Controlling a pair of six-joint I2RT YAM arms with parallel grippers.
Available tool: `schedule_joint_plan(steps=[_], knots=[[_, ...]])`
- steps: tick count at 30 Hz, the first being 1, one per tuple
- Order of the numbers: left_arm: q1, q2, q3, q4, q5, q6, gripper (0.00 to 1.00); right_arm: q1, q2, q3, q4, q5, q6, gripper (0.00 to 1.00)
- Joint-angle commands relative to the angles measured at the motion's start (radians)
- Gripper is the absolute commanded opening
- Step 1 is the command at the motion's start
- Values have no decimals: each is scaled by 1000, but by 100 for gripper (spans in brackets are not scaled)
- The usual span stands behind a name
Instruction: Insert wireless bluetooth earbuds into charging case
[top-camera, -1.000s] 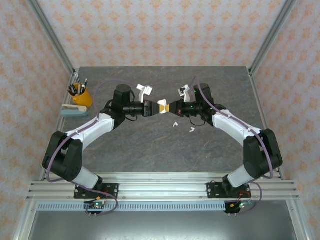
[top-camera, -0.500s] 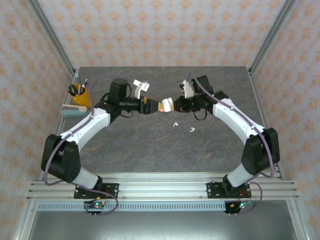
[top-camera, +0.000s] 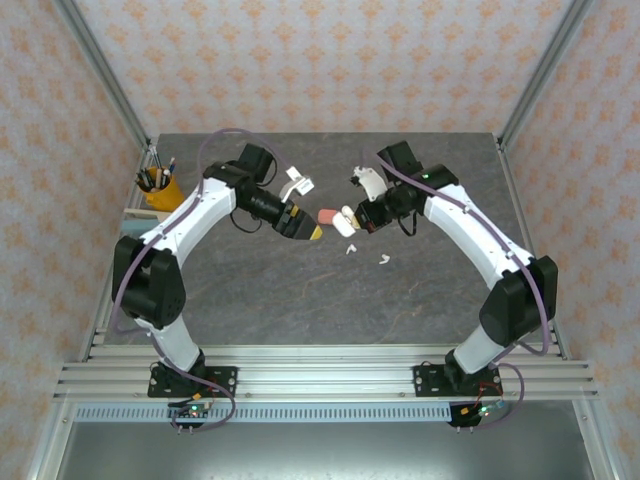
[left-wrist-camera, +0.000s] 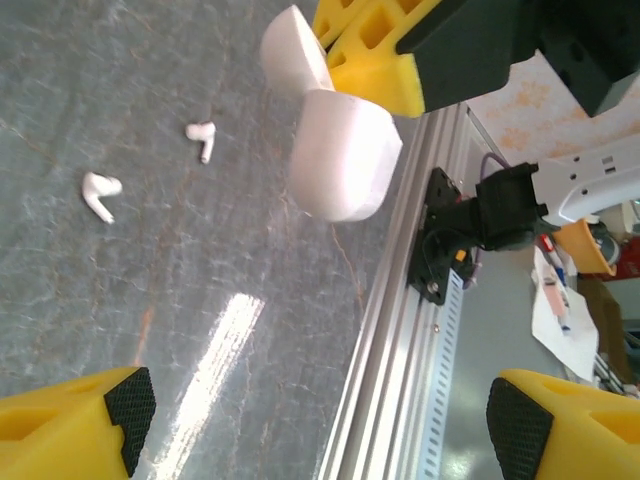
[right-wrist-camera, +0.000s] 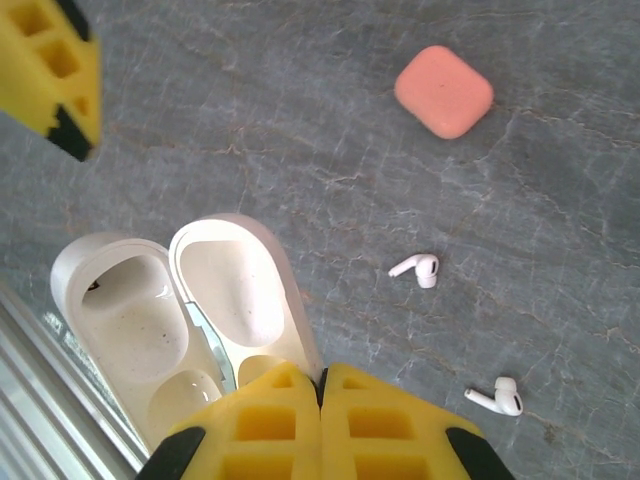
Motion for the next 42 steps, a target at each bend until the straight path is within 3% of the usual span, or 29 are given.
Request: schedule_joint_plan(steps=[1,9,13,19,35,42], knots=[[2,11,50,-92,75,80,88,28,5,46,-43,-37,-56,0],[-1,84,145,-244,215,228,78,51,19,46,-39,-92,-67,0],[-10,133,204,-378,224,342,74,55,18,45,-35,-114,-68,0],[-35,196,238,-448,251,402,71,67,16,50,-23,-136,-56,0],[-74,249,299,-472,247,405,56,76,13,59,-14,-159,-47,0],[-78,267,313,-475,248,404,44,76,14,61,-14,-156,-49,0]])
